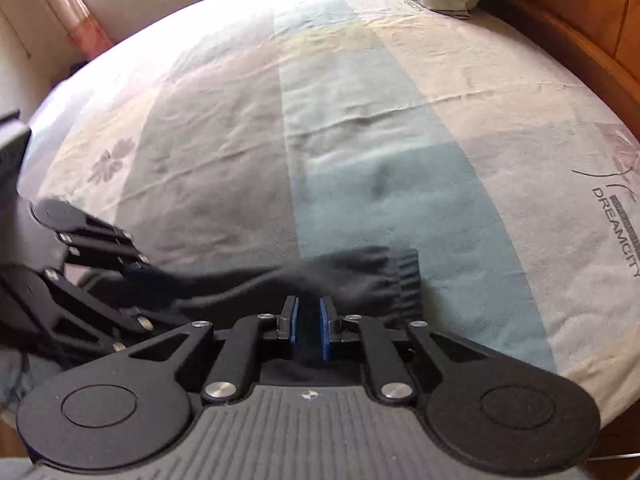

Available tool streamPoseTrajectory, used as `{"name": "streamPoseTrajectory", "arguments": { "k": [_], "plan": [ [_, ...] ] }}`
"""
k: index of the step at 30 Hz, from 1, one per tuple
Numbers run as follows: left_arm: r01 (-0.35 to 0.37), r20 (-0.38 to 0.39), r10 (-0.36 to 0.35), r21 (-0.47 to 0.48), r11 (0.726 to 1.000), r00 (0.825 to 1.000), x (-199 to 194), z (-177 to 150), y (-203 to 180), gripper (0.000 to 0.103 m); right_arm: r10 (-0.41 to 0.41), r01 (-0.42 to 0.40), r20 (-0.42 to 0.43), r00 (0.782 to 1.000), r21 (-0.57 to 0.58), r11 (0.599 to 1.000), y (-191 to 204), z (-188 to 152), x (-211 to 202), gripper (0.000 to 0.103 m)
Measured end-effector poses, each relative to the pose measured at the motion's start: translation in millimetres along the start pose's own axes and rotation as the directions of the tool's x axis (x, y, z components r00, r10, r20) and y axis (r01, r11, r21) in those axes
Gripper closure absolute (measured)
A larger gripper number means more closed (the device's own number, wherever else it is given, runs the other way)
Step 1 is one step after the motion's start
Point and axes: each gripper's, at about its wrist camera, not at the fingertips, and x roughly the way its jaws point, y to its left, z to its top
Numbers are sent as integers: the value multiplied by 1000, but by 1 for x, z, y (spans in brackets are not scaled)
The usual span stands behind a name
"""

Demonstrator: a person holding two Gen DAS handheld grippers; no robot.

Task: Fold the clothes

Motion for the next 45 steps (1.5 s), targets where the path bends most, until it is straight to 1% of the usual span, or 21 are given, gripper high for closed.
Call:
{"name": "streamPoseTrajectory", "arguments": {
  "k": [3,5,7,8,11,13,16,18,20,22,23,24,26,29,32,35,37,39,40,43,45],
  "plan": [
    [-13,-23,13,-20,1000,1000,7,-4,6,65,40,-40,13,999,3,999,-1,14,11,85],
    [-25,-32,24,-40,999,999,7,-7,14,65,49,-49,-30,998,-24,998,-3,16,26,85],
    [-28,-34,27,-39,999,999,3,-8,20,63,-4,-5,-127,992,-64,998,-13,4,47,85],
    [-29,-39,27,-33,999,999,2,-8,21,63,-16,4,-160,987,-79,997,-18,-3,53,89],
    [-39,-50,39,-12,999,998,0,-8,21,64,12,-26,-167,986,-86,996,-26,-5,43,88],
    [-47,-41,46,-20,999,998,-2,-6,20,64,20,-33,-149,989,-89,995,-23,3,34,86],
    [-34,-15,33,-75,997,999,-9,-5,21,64,73,-89,-122,990,-134,987,-10,21,28,86],
    [-6,-16,4,-109,994,1000,-10,-6,23,64,100,-127,-149,984,-185,975,2,30,33,86],
    [13,-39,-18,-111,994,999,-6,-9,23,64,116,-162,-208,971,-218,962,9,32,44,86],
    [-20,-63,13,-106,994,998,0,-16,30,64,60,-128,-258,964,-253,959,13,26,61,86],
    [-45,-69,38,-106,993,997,4,-19,34,64,25,-97,-265,964,-262,960,11,24,71,89],
    [-43,-56,37,-116,992,998,6,-19,38,64,9,-77,-254,967,-262,962,10,23,80,97],
    [-35,-37,30,-136,990,999,7,-17,44,64,21,-69,-196,980,-242,968,5,28,89,103],
    [-62,-29,60,-95,994,998,-1,-14,37,64,38,-84,-189,981,-241,967,5,33,85,103],
    [-84,-16,83,-63,994,996,-12,-14,29,64,56,-95,-172,983,-226,969,0,29,59,94],
    [-71,-17,70,-31,997,997,-18,-20,17,62,90,-130,-171,981,-243,961,0,14,31,90],
    [-81,-48,82,33,996,995,-11,-28,9,61,61,-123,-212,975,-294,948,2,-6,30,85],
    [-121,-99,131,105,987,986,3,-40,6,59,29,-110,-240,970,-330,937,1,-23,28,84],
    [-126,-84,138,136,983,987,4,-47,6,59,10,-89,-237,971,-324,942,-2,-28,27,85],
    [-148,-64,159,153,977,985,-4,-53,-2,59,-45,-26,-227,973,-304,952,-11,-42,21,86],
    [-153,-48,163,175,973,985,-11,-58,-9,60,-52,-8,-202,978,-286,958,-6,-40,13,83]
  ]
}}
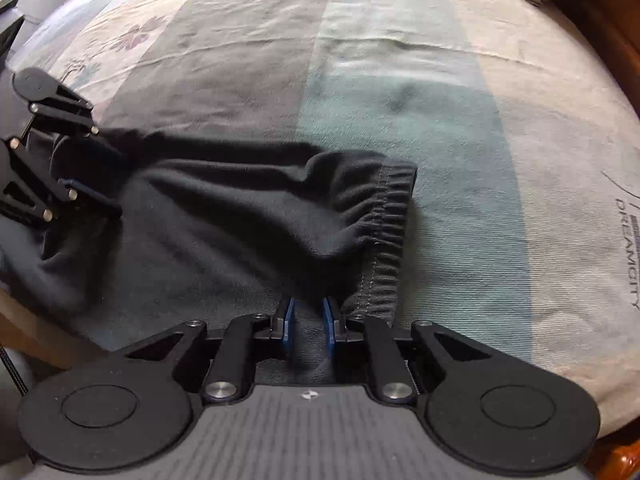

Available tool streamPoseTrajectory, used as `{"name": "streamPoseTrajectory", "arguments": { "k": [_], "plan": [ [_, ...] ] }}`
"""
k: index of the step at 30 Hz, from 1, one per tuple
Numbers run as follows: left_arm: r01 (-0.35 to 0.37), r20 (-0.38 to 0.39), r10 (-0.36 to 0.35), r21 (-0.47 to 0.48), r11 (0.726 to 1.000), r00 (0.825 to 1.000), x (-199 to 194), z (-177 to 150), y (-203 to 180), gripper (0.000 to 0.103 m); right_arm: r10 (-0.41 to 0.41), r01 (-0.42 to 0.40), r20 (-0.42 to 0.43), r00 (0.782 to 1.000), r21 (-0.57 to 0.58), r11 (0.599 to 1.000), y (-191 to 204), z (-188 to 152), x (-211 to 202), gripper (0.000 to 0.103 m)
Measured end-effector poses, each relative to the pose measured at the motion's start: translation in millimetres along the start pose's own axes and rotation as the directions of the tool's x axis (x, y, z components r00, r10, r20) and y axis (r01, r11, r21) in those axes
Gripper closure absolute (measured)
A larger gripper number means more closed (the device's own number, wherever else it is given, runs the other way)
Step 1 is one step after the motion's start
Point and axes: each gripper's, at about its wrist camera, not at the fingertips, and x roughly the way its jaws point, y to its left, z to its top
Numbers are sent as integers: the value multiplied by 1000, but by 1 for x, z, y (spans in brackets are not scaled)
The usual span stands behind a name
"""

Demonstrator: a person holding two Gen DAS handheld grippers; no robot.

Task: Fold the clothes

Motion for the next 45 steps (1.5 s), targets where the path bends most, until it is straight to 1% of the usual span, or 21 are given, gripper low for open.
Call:
{"name": "streamPoseTrajectory", "arguments": {
  "k": [2,5,7,9,12,13,15,17,20,23,25,27,30,32,34,36,37,39,41,42,45],
  "plan": [
    [14,18,-14,33,999,1000,-9,-4,-11,60,30,-30,21,999,-5,1000,12,8,-6,80],
    [63,7,-63,35,997,998,-12,-12,-29,58,6,-7,-6,1000,-35,999,26,11,5,74],
    [84,-30,-85,-13,996,996,-5,-26,-35,56,-3,4,-43,999,19,1000,22,6,19,73],
    [82,-58,-86,-72,994,995,1,-42,-36,57,10,-9,-14,1000,60,998,19,1,20,68],
    [90,-22,-95,-155,984,995,-9,-57,-31,56,7,-5,-32,999,66,998,22,4,20,66],
    [93,-16,-97,-190,977,995,-14,-61,-28,56,6,-3,-39,999,68,998,23,5,20,65],
    [88,2,-90,-260,962,996,-25,-71,-20,56,4,1,-60,998,74,997,26,9,20,58],
    [82,21,-79,-333,939,997,-39,-82,-10,56,0,6,-78,997,82,997,31,14,20,56],
    [70,50,-53,-467,881,997,-63,-103,-1,56,17,-10,-87,996,86,996,40,22,19,56],
    [55,71,-14,-616,786,997,-89,-134,20,53,41,-34,-86,995,79,996,54,35,17,56],
    [38,81,31,-722,691,996,-100,-162,35,52,59,-53,-86,995,71,996,63,44,17,56],
    [33,95,78,-816,577,992,-109,-191,52,52,82,-77,-82,993,56,995,75,55,17,55],
    [58,125,155,-923,380,980,-119,-236,80,52,112,-111,-77,991,26,994,93,72,18,55],
    [115,166,211,-965,235,963,-122,-263,99,52,120,-121,-76,990,-12,993,106,84,19,55],
    [170,200,271,-977,128,942,-124,-286,118,51,103,-107,-66,992,-65,992,119,96,19,55],
    [210,216,332,-976,54,918,-126,-309,139,50,99,-104,-54,994,-105,989,130,107,18,55],
    [222,215,353,-975,20,911,-124,-319,147,50,104,-109,-47,993,-114,987,134,112,17,55],
    [246,211,387,-968,-43,898,-121,-340,163,50,116,-120,-36,993,-128,985,142,121,17,54],
    [285,223,402,-953,-100,888,-114,-357,171,50,121,-124,-31,992,-146,981,152,128,18,54],
    [329,255,407,-936,-122,877,-108,-364,172,49,125,-129,-32,992,-154,980,156,131,19,54],
    [409,317,423,-901,-145,849,-103,-378,172,46,136,-140,-36,990,-164,977,166,137,23,54]
  ]
}}
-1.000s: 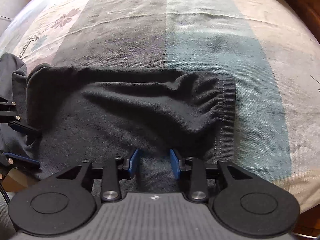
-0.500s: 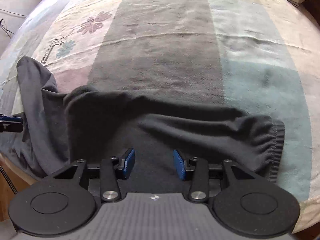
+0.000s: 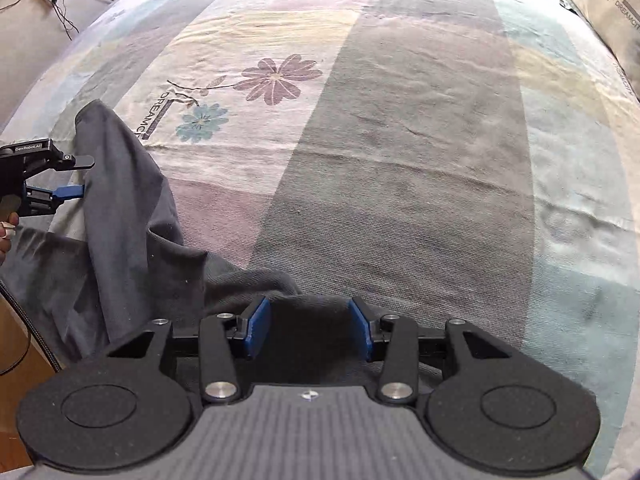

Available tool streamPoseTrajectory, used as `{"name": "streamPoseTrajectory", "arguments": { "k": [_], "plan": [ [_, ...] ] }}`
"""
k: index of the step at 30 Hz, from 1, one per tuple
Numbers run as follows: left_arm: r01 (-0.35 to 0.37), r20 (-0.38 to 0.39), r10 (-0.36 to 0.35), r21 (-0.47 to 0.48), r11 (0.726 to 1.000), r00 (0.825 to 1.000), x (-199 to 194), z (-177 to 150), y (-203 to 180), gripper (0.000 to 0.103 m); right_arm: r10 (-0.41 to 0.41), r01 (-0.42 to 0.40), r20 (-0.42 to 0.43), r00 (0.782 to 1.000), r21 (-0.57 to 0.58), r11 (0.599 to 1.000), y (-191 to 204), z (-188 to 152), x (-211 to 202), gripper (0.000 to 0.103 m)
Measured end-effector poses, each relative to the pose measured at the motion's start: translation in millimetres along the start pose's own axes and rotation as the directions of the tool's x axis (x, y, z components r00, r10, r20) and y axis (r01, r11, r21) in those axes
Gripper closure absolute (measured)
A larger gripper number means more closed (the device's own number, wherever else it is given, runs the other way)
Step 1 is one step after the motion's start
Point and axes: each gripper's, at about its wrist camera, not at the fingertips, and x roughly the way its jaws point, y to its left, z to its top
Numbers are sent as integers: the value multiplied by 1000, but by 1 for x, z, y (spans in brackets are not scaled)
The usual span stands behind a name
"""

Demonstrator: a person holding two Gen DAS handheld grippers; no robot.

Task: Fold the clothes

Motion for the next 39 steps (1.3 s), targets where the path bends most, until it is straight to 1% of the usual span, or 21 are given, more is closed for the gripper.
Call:
{"name": "streamPoseTrajectory", "arguments": {
  "k": [2,4,7,9,11,14,16,17,19,20,21,22,23,27,28,29,30,33,36,37,39],
  "plan": [
    [19,3,-19,-14,1000,1000,0,0,3,46,19,-19,9,1000,-2,1000,6,6,1,54],
    [21,5,-21,-31,999,1000,-1,2,4,46,43,-43,24,999,-9,999,12,13,1,54],
    [-4,12,4,-6,1000,1000,-5,3,-2,46,91,-88,35,995,-67,994,28,30,7,54],
    [-26,16,26,17,1000,1000,-7,4,-7,47,144,-140,25,989,-125,982,44,45,18,55],
    [-48,21,47,49,998,999,-13,6,-10,45,224,-219,6,975,-182,959,62,64,33,56],
    [-131,-10,133,137,982,991,-20,12,-15,45,342,-337,-26,939,-254,907,93,99,62,56],
    [-189,-30,200,221,957,979,-23,15,-22,44,407,-410,-76,910,-295,863,116,126,87,58],
    [-226,-28,243,275,934,970,-26,14,-25,44,424,-432,-95,901,-309,847,127,139,100,58],
    [-298,-14,327,382,875,945,-31,12,-33,41,454,-470,-129,882,-331,818,148,165,124,60],
    [-324,-6,359,419,848,933,-32,10,-35,39,463,-482,-141,875,-331,811,158,176,136,60],
    [-338,0,376,440,832,927,-34,8,-36,39,470,-494,-153,869,-327,806,166,187,148,61],
    [-336,0,376,444,831,927,-36,7,-34,38,474,-501,-163,865,-323,803,174,197,159,61],
    [-333,-2,372,445,832,928,-39,6,-32,38,477,-509,-177,861,-318,800,181,204,170,61],
    [-315,-9,344,375,872,939,-50,7,-20,38,478,-537,-250,842,-298,789,204,221,204,63],
    [-311,-9,336,359,880,942,-53,9,-18,38,468,-532,-258,845,-314,786,209,221,207,66],
    [-306,-7,328,342,888,945,-54,10,-17,38,462,-526,-257,849,-328,785,211,221,206,88],
    [-301,-5,320,325,897,948,-55,11,-16,38,464,-529,-259,847,-329,782,212,222,204,100],
    [-250,-11,261,259,933,965,-56,17,-15,38,471,-524,-232,851,-326,786,204,225,195,100],
    [-195,-14,203,205,959,979,-55,21,-15,38,443,-485,-198,874,-317,815,190,230,190,100],
    [-174,-15,181,192,966,983,-52,22,-16,38,435,-474,-192,880,-307,825,185,232,189,100],
    [-137,-19,142,172,976,990,-42,25,-19,38,402,-437,-176,899,-286,853,176,234,190,99]
  ]
}}
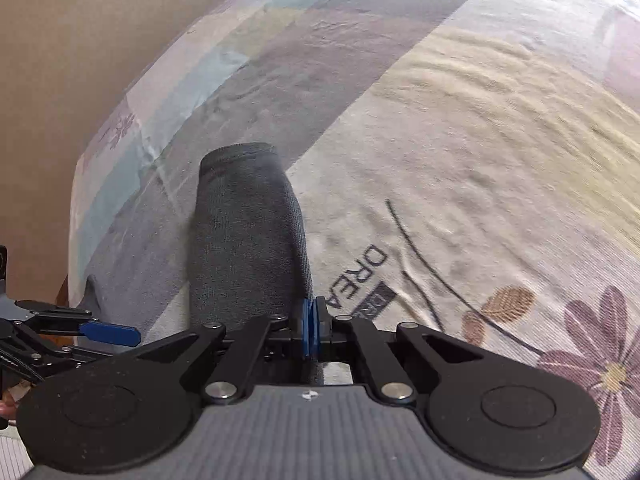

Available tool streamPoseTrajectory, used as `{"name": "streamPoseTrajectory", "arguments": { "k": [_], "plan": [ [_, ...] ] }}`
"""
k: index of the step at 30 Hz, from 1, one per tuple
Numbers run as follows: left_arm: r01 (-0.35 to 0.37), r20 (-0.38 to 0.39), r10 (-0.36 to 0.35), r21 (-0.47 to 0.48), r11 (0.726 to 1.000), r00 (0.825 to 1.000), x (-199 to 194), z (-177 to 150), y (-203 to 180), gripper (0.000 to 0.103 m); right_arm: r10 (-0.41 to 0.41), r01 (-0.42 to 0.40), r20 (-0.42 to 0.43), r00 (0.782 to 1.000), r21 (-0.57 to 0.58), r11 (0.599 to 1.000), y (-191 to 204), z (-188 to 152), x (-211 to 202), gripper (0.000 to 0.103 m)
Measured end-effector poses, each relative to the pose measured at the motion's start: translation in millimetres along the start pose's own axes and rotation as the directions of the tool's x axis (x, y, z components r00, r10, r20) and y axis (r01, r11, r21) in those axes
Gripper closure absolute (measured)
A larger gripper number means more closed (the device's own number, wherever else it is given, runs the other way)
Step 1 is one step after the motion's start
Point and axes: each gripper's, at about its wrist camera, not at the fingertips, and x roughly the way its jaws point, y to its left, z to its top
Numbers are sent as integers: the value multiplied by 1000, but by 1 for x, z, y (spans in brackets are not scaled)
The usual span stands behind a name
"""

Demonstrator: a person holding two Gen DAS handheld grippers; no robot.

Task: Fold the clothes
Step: 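Close the right tool on the folded pants end, then open it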

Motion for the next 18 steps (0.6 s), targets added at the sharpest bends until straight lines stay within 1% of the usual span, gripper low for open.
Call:
{"name": "streamPoseTrajectory", "arguments": {
  "k": [2,3,5,7,8,9,10,12,14,17,18],
  "plan": [
    [22,-8,-22,-10,1000,1000,11,4,-5,38,-27,27,-1,1000,20,999,-6,-3,-3,99],
    [33,-12,-33,-13,999,999,15,7,-7,38,-35,35,1,999,28,999,-9,-5,-5,95],
    [56,-18,-56,-17,998,998,23,11,-11,38,-44,44,13,999,40,998,-10,-7,-10,93],
    [88,-24,-89,-44,995,996,32,15,-9,38,-44,42,32,999,52,998,-9,-9,-16,92],
    [110,-28,-112,-68,992,993,37,17,-6,37,-43,41,41,998,57,998,-8,-10,-20,88],
    [139,-21,-142,-103,985,990,42,17,-1,35,-43,39,50,998,63,997,-7,-11,-23,84],
    [170,-11,-174,-140,975,985,46,18,4,34,-41,37,57,998,67,997,-6,-13,-25,84],
    [236,17,-238,-207,949,971,52,19,15,27,-33,27,69,997,83,996,-5,-19,-31,84],
    [285,53,-280,-242,927,958,57,23,24,27,-31,23,78,996,101,995,-5,-25,-35,83],
    [359,120,-338,-297,885,934,65,29,38,27,-40,30,85,996,124,992,-7,-34,-41,83],
    [373,136,-348,-293,880,928,66,31,39,27,-46,34,86,995,130,991,-8,-37,-42,83]
  ]
}}
